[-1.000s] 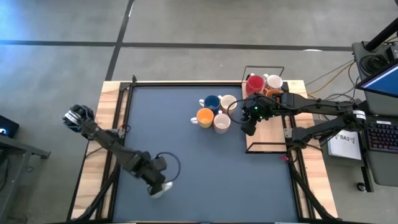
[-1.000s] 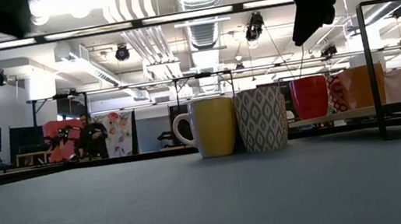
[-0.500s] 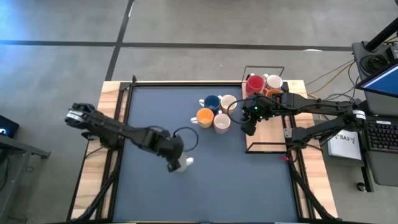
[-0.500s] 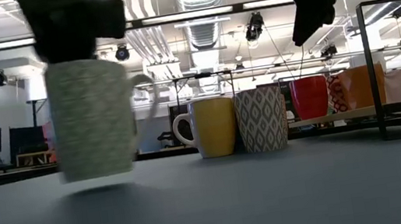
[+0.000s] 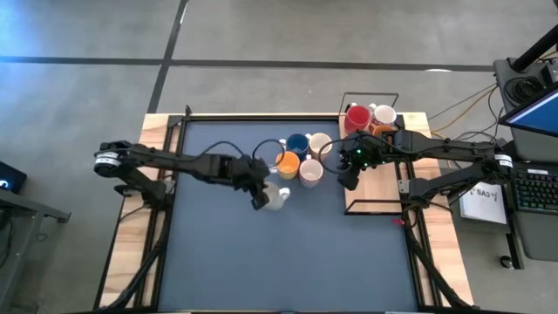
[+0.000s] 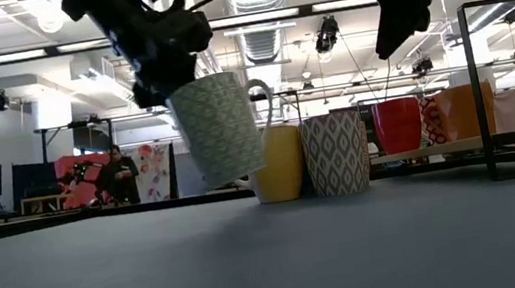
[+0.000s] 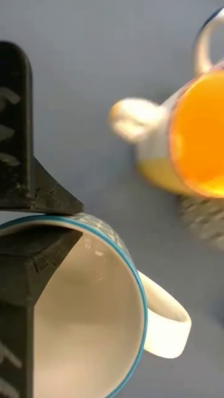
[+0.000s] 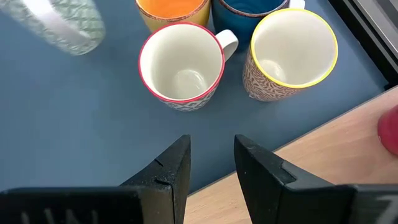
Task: Place coffee mugs
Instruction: Move the gray patterned mug to the top middle
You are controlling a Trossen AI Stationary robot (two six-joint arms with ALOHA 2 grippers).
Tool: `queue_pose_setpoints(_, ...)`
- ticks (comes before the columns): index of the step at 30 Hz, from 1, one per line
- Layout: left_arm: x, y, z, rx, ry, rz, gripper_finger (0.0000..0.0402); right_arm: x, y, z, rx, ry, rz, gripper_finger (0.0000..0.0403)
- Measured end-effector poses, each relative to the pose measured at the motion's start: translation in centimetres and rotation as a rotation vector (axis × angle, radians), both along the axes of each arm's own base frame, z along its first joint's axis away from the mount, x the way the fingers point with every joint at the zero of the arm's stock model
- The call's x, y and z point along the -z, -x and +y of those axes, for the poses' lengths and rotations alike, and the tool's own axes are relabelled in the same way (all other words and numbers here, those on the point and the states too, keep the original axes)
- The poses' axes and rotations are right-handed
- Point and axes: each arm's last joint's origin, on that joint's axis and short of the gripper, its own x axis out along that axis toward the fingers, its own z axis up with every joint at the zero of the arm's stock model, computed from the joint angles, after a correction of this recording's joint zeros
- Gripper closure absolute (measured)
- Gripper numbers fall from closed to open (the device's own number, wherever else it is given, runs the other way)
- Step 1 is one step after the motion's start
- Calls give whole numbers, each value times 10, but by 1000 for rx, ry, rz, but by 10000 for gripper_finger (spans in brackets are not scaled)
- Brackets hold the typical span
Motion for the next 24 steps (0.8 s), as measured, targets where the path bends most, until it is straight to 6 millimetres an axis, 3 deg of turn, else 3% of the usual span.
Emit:
queue_pose_setpoints(5, 3, -3, 20, -45, -17, -13, 391, 0, 0, 0, 0, 0, 0, 291)
queue_pose_setpoints(12, 26, -17, 33, -57, -24, 56, 391, 0, 0, 0, 0, 0, 0, 291)
queue_pose_setpoints(17, 25, -33, 38, -35, -44, 49, 385, 0, 0, 0, 0, 0, 0, 291)
queue_pose_setpoints(24, 20, -49, 42, -13, -57, 45, 343, 0, 0, 0, 0, 0, 0, 291)
